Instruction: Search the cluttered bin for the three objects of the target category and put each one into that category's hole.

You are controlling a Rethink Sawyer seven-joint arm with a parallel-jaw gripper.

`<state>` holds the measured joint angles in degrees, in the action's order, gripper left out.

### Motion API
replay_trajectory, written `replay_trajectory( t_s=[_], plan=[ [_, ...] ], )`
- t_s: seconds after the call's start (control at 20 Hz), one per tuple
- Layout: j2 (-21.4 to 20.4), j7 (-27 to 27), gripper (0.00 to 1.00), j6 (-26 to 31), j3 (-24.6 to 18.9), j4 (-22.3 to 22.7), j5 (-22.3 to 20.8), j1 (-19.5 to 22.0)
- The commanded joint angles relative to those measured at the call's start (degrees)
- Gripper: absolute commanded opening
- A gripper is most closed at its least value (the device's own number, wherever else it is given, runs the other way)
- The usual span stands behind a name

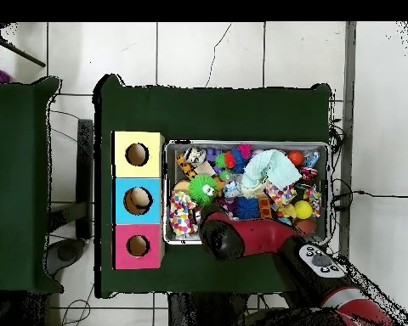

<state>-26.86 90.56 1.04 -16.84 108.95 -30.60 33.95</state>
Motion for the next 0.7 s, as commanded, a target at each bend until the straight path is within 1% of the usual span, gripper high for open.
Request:
replay_trajectory(
  t_s=[0.05,0.25,0.35,0.55,0.6,0.7],
  plan=[
    [-0.9,-2.5,1.0,8.6,-4.3,-5.4,-2.8,3.1],
    [-3.7,-4.2,1.0,13.2,-6.3,-4.9,-1.5,4.2],
    [-6.0,-4.8,1.0,16.0,-6.9,-4.4,-0.6,4.1],
    [-10.4,-4.6,1.0,19.6,-7.7,-3.0,0.1,3.7],
    [-11.0,-4.2,1.0,20.2,-7.8,-3.0,0.0,3.4],
    [-10.6,-3.1,1.0,19.9,-7.7,-3.4,-0.6,2.7]
  ],
)
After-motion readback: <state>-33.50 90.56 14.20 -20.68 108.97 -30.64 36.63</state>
